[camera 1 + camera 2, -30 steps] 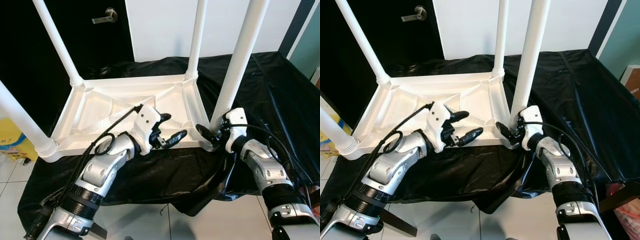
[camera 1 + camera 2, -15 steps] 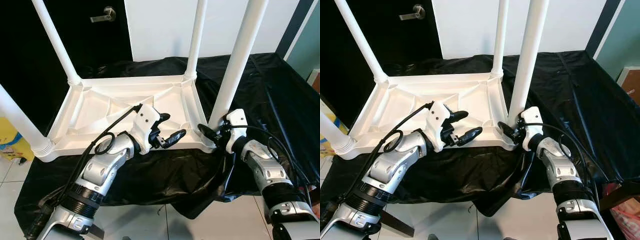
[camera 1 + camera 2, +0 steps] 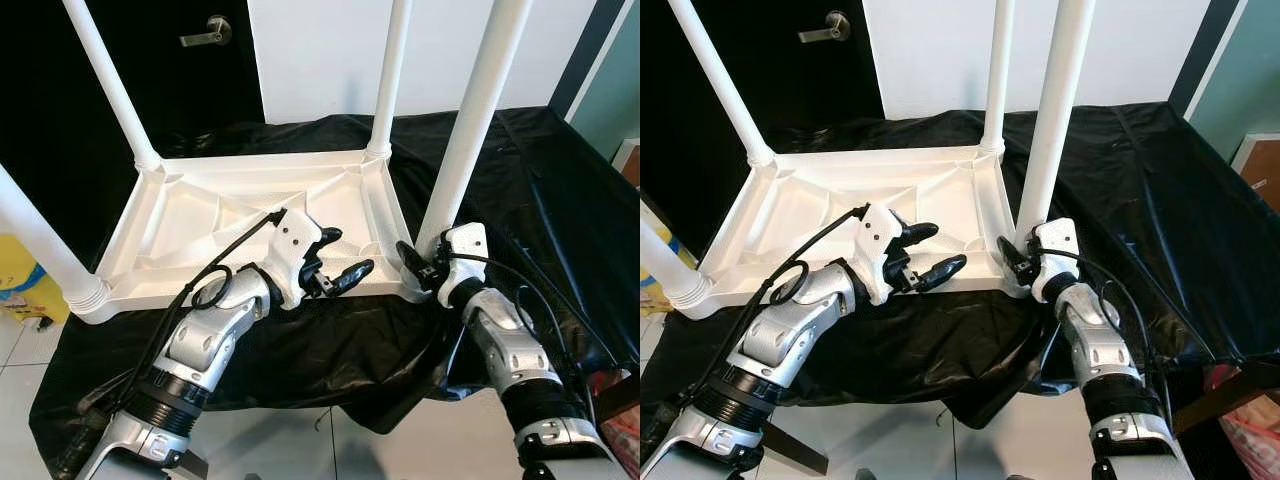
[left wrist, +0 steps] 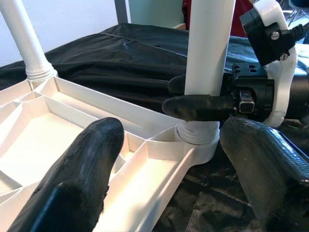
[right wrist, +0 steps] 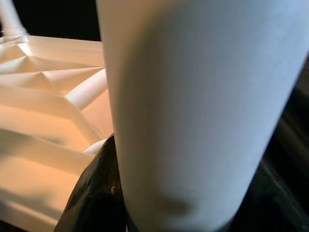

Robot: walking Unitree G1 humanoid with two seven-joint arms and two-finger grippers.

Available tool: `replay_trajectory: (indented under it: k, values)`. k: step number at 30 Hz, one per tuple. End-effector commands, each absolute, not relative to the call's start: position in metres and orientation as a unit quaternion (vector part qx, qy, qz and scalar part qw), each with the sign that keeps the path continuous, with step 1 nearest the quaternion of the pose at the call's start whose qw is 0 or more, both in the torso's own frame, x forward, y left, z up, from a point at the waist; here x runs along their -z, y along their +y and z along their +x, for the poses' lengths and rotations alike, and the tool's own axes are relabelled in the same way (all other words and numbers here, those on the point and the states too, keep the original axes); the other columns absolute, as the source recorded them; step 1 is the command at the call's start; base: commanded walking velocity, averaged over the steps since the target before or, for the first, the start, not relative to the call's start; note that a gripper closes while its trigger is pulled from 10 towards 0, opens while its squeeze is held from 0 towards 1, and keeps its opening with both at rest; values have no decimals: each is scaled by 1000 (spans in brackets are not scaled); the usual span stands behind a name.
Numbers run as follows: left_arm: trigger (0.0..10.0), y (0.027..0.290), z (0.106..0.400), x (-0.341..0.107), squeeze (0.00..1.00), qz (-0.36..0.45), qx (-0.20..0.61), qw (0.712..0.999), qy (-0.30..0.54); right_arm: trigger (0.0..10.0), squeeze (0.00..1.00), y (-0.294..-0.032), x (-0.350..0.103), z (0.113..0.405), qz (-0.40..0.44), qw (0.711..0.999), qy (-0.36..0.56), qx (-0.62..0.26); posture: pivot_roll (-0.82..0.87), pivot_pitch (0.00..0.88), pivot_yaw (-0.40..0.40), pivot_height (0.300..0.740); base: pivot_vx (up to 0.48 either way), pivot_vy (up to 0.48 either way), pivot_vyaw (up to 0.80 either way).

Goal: Building children table

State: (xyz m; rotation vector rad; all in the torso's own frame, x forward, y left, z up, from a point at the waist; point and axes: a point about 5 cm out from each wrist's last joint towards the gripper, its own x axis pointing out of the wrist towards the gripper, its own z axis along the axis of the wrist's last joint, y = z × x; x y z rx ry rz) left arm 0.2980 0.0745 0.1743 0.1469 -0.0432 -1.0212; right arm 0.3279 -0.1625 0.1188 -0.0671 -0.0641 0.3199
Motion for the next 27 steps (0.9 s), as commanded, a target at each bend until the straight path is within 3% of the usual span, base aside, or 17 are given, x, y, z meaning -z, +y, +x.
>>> replay_trajectory:
  k: [1,6,15,27]
  values:
    - [10000,72,296,-175,0,78,532,843,-19,10000,0,-168,-111,325,-33,991,-16,-128,-102,13,28,740,0,0,0]
    - [10000,72,295,-174,0,78,534,842,-16,10000,0,-164,-109,324,-30,995,-11,-97,-99,18,30,740,0,0,0]
    - [10000,74,292,-173,0,72,530,845,-13,10000,0,-139,-93,308,-4,998,24,51,-82,32,32,740,0,0,0]
    - [10000,77,293,-173,0,71,524,848,-11,10000,0,-128,-100,306,16,996,17,84,-74,33,35,740,0,0,0]
